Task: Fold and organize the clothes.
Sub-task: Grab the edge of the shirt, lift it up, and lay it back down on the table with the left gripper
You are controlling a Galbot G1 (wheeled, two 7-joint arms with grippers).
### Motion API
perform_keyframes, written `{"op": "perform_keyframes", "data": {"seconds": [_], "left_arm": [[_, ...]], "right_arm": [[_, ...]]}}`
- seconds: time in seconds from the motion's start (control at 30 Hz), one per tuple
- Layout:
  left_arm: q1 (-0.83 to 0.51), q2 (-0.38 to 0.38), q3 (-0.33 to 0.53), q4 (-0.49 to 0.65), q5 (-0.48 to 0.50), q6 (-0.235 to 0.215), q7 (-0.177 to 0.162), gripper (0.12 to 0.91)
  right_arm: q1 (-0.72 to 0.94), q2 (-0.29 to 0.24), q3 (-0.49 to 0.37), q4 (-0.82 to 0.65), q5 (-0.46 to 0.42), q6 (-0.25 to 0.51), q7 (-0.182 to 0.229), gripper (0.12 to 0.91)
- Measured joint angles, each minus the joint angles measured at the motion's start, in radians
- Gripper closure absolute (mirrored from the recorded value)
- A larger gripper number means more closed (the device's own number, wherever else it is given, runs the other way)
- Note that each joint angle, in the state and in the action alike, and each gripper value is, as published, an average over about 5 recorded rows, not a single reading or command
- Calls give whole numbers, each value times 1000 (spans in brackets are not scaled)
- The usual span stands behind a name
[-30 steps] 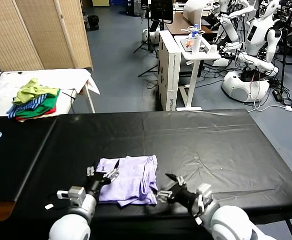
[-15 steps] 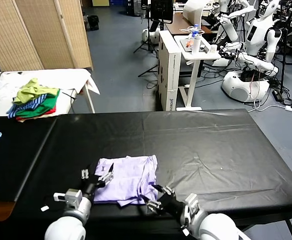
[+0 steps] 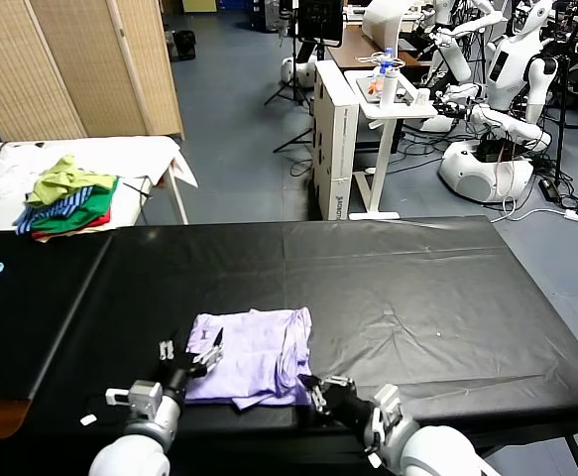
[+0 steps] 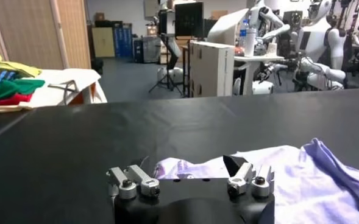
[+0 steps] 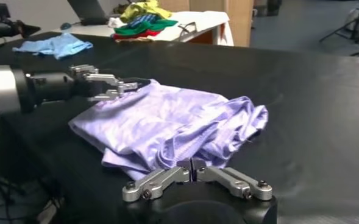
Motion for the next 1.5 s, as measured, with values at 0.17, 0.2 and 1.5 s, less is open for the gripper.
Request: {"op": "perform_keyframes", "data": {"seconds": [0.17,0.2,1.5], "left_arm": [[4,-8,-8,6,3,-7,0,123],[5,-9,-9,7,4,-8,0,123],[19,-36,-23,44,25,-38,6,123]], "right_arm": [[-11,1,18,24,5,8,-19,882],[-10,1,18,29,4,10,-25,879],[-22,6,-16,8,-73,-31,-13,758]]}}
